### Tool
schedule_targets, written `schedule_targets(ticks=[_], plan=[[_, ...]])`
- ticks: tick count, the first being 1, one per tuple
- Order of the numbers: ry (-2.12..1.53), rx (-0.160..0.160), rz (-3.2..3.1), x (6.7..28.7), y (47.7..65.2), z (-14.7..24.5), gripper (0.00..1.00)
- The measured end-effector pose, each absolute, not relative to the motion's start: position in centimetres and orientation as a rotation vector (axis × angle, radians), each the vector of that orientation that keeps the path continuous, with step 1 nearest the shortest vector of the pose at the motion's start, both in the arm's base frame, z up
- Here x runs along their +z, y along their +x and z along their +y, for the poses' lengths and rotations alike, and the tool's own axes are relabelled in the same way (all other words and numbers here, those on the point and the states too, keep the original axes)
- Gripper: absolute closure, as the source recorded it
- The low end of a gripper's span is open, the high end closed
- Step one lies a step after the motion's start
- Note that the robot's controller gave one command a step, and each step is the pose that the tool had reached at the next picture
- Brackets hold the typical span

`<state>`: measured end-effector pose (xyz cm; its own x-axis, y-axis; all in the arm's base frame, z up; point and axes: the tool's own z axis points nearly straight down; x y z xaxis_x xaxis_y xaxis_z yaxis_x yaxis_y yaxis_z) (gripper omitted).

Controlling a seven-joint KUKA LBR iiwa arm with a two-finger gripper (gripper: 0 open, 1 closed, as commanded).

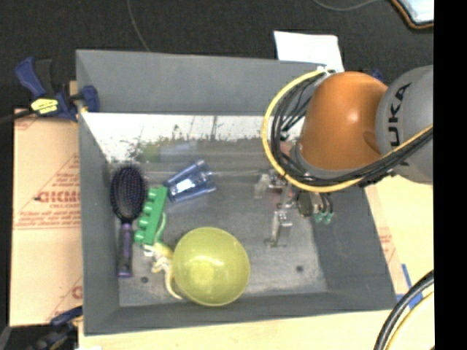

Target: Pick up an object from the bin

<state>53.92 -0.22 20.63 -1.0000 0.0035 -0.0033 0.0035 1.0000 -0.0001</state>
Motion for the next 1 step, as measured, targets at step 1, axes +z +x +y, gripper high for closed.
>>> schedule_targets(ticks=[1], plan=[[0.006,0.000,3.138,20.63,53.92,-0.22,0.00]])
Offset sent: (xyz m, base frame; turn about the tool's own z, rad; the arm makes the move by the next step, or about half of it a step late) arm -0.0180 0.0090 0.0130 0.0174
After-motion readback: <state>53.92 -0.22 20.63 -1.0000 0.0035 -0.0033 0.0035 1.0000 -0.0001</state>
